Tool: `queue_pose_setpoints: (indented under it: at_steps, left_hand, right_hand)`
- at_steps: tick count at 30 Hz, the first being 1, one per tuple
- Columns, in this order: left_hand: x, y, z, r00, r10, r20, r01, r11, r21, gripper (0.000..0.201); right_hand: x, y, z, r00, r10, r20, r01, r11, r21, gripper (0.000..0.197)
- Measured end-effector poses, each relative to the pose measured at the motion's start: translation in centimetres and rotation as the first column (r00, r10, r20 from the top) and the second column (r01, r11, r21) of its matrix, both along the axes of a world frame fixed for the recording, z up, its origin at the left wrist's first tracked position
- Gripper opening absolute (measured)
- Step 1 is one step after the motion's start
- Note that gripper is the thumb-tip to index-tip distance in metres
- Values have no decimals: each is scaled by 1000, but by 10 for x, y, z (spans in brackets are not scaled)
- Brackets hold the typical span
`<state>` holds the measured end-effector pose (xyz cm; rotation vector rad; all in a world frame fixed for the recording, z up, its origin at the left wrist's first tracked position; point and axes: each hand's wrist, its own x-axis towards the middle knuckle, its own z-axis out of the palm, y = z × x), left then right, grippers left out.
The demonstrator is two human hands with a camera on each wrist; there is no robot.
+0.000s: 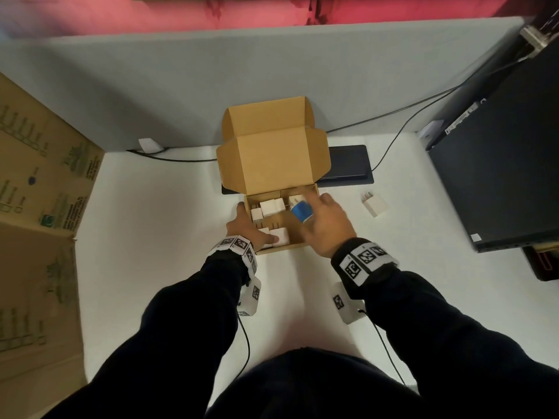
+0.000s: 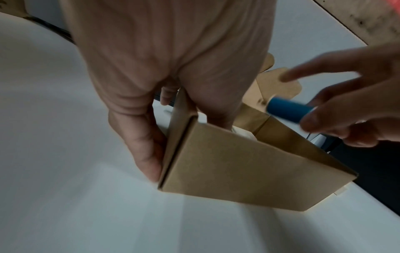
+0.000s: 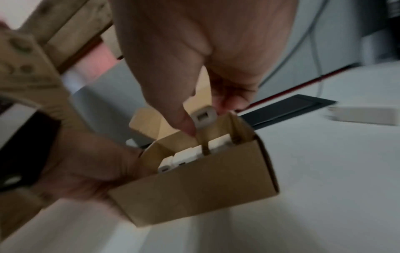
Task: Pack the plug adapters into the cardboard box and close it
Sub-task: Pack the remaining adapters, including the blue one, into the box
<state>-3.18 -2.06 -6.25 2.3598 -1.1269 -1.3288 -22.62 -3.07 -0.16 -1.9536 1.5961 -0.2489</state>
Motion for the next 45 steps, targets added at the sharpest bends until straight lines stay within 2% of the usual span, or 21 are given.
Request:
queue_pose_setpoints:
  at_steps: [1, 3, 5, 9, 12, 17, 20, 22, 24, 25, 27, 28, 30, 31, 33, 35, 38, 40, 43, 45]
  left_hand:
    - [0, 0, 0, 1000, 0, -4, 0, 1000, -4, 116]
    - [0, 0, -1, 1000, 1, -14, -1, 1000, -12, 115]
    - [0, 0, -1, 1000, 3, -19, -3, 1000, -14, 116]
    - [-1, 0, -1, 1000, -12, -19, 11, 1000, -19, 117]
    - [-1, 1, -2, 1000, -23, -3, 22, 999, -26, 116]
    - [-2, 0, 3, 999, -36, 10, 36, 999, -15, 112]
    - [-2, 1, 4, 999, -38, 13, 38, 999, -12, 113]
    - [-2, 1, 5, 999, -33, 7, 33, 999, -15, 116]
    - [-2, 1, 7, 1000, -30, 9, 30, 1000, -7, 119]
    - [-2, 2, 10, 999, -30, 13, 30, 1000, 6, 121]
    - [-3, 2, 15, 999, -29, 31, 27, 999, 41, 123]
    - [-4, 2, 19, 999, -24, 46, 22, 999, 46, 119]
    - [-6, 2, 26, 995, -25, 91, 21, 999, 42, 104]
    - [-8, 2, 31, 990, -51, 129, 45, 998, 45, 97]
    - [-13, 1, 40, 953, -171, 250, 157, 985, 74, 85]
    - [-21, 2, 51, 871, -307, 383, 281, 952, 122, 76]
    - [-31, 2, 63, 716, -460, 525, 452, 879, 154, 57]
    - [-35, 0, 71, 638, -525, 563, 544, 825, 153, 46]
    - [-41, -1, 71, 570, -625, 534, 682, 722, 118, 32]
    - [-42, -2, 67, 536, -688, 490, 765, 641, 61, 28]
  right_hand:
    - [8, -1, -3, 988, 85, -132, -82, 996, 33, 61]
    - [20, -2, -6, 889, 191, -415, -173, 982, 81, 33]
    - [27, -3, -5, 830, 197, -522, -167, 980, 105, 10]
    - [31, -9, -4, 823, 190, -536, -148, 982, 121, 22]
    - [29, -10, -5, 826, 202, -526, -157, 979, 128, 14]
    - [18, -9, -6, 865, 237, -443, -194, 971, 141, 12]
    - [10, -8, -15, 851, 305, -426, -252, 951, 178, 18]
    - [5, -9, -19, 874, 304, -379, -276, 953, 128, 33]
    - [-1, -11, -16, 922, 227, -313, -244, 970, -16, 39]
    - [-7, -14, -15, 950, 151, -275, -182, 979, -91, 36]
    - [-25, -21, -13, 979, -64, -195, 23, 978, -208, 29]
    - [-37, -26, -15, 966, -180, -185, 133, 962, -239, 28]
    - [-63, -36, -21, 907, -314, -280, 268, 944, -190, 37]
    - [-75, -39, -26, 883, -294, -365, 276, 956, -103, 45]
    - [-95, -40, -36, 858, -136, -496, 213, 972, 101, 53]
    - [-106, -36, -44, 854, -64, -515, 159, 977, 141, 51]
    - [-109, -25, -51, 881, -174, -439, 241, 965, 102, 49]
    - [-107, -17, -51, 876, -235, -421, 308, 945, 114, 49]
    - [-102, -10, -48, 884, -275, -378, 343, 931, 125, 52]
    - [-96, -9, -42, 915, -320, -245, 339, 940, 39, 51]
